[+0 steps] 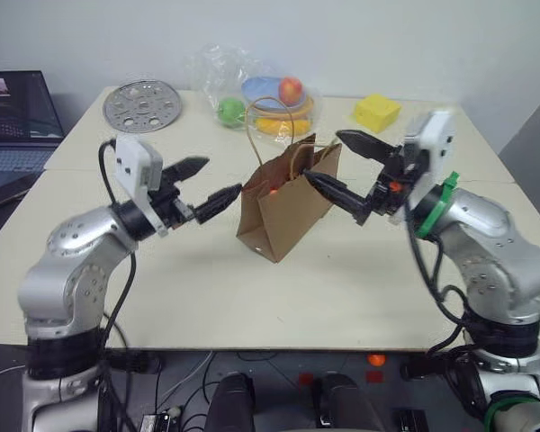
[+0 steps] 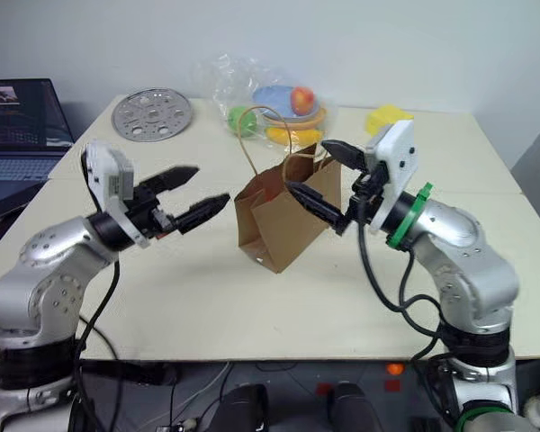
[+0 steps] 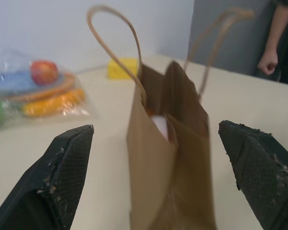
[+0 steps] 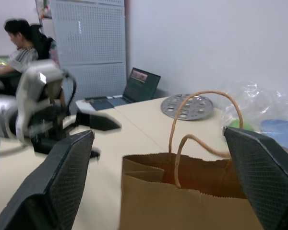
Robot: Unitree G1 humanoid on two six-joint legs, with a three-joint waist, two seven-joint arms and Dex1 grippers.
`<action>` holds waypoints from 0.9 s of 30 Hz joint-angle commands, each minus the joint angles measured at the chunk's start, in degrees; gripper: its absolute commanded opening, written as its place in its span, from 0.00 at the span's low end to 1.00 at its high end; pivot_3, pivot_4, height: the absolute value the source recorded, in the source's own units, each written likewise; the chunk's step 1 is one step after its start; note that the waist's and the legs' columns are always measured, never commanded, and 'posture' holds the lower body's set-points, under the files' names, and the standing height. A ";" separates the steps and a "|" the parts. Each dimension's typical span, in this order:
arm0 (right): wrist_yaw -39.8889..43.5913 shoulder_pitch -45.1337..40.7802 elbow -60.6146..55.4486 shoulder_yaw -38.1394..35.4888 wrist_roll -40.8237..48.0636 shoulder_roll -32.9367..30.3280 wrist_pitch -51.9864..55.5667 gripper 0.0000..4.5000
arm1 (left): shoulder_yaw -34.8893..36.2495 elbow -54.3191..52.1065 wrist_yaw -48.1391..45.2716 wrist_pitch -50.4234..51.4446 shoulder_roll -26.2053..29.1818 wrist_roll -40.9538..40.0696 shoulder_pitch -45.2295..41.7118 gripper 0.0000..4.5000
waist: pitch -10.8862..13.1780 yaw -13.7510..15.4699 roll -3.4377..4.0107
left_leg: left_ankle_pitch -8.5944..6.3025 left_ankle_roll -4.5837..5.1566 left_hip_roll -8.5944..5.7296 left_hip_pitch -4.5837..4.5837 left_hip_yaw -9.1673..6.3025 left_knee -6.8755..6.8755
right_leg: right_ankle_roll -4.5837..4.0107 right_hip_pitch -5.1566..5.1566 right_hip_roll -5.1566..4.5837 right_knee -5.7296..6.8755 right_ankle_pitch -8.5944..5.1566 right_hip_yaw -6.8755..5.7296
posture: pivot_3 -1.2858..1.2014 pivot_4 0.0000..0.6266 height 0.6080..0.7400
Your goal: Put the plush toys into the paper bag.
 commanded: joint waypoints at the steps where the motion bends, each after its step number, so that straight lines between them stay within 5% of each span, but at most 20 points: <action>1: -2.71 -1.36 -0.99 -5.64 12.09 -4.57 9.34 1.00 | -4.21 -2.90 3.46 -3.85 -2.80 3.26 1.59 0.99 | -0.01 0.07 -0.03 | 0.00 0.00 -0.01 -0.01 0.03 0.00 | -0.04 0.00 -0.05 -0.02 0.02 0.00 | 0.52 0.24 1.00; 5: 3.37 6.99 -5.53 -3.72 12.00 -15.72 10.53 1.00 | -10.17 1.07 7.09 -8.31 -8.76 7.74 1.38 0.99 | -0.06 0.95 -0.08 | -0.17 -0.27 -0.05 -0.04 0.08 -0.03 | -0.16 0.03 -0.48 -0.18 0.06 -0.06 | 0.52 0.24 1.00; 15: -0.21 9.84 -9.05 -0.46 11.52 -16.79 6.36 1.00 | -15.75 11.95 9.69 -20.00 -13.81 16.75 -1.70 0.99 | -0.06 0.13 -0.07 | 0.06 0.15 -0.19 -0.15 0.03 -0.01 | 0.00 -0.03 -0.23 -0.34 0.11 0.04 | 0.52 0.24 1.00; 18: -1.44 10.10 -9.46 -0.53 11.59 -16.83 6.01 1.00 | -15.65 13.76 10.13 -21.28 -14.53 17.42 -2.09 0.86 | -0.06 0.12 -0.07 | 0.05 0.15 -0.11 -0.17 0.03 -0.02 | 0.00 -0.05 -0.12 -0.34 0.10 0.04 | 0.52 0.24 1.00; 27: -2.76 9.98 -9.08 0.74 10.19 -17.00 4.30 1.00 | -16.01 17.88 9.99 -23.28 -15.39 18.17 -4.23 0.23 | -0.06 0.03 -0.07 | 0.05 0.15 -0.11 -0.16 0.03 -0.01 | 0.00 -0.04 -0.10 -0.34 0.10 0.09 | 0.52 0.24 1.00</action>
